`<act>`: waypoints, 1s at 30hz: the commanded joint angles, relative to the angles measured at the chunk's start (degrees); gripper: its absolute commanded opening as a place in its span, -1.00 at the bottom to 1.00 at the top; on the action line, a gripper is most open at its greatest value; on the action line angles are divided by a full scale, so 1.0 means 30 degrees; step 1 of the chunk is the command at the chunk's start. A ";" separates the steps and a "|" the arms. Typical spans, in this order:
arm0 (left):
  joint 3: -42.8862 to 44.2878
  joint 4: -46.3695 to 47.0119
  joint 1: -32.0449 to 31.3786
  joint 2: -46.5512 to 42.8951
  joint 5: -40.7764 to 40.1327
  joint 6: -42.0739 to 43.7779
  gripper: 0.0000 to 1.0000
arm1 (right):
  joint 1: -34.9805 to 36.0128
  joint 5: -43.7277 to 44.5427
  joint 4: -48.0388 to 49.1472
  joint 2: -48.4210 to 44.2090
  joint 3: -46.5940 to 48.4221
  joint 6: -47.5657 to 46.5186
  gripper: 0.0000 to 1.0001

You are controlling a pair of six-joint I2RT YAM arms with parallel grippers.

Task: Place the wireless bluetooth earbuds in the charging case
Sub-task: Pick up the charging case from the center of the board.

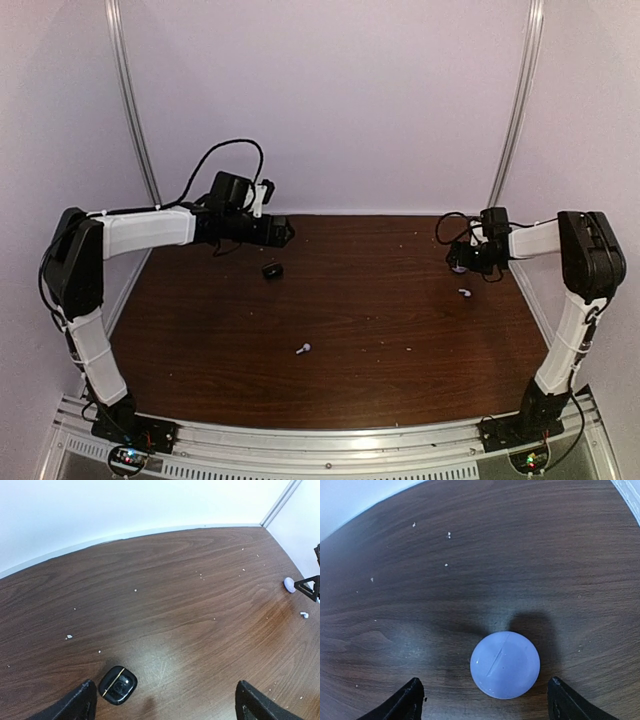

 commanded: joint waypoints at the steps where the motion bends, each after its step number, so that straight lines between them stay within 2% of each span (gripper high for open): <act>1: -0.0723 0.0861 -0.0006 -0.0740 0.0126 0.0415 0.95 | -0.0061 0.0698 -0.0611 0.0861 0.0875 -0.0478 0.68; 20: -0.1579 0.1068 -0.0014 -0.1530 -0.0554 0.0615 0.95 | -0.0035 0.1605 -0.1445 0.3217 0.2395 -0.1081 0.36; 25: -0.1864 0.1086 -0.0006 -0.1809 -0.0673 0.0649 0.95 | 0.0163 0.1600 -0.1759 0.3169 0.2377 -0.1204 0.18; 30: -0.2470 0.1710 -0.0007 -0.2345 -0.0260 0.0677 0.95 | 0.1415 0.1416 -0.1505 0.2212 0.1662 -0.1094 -0.04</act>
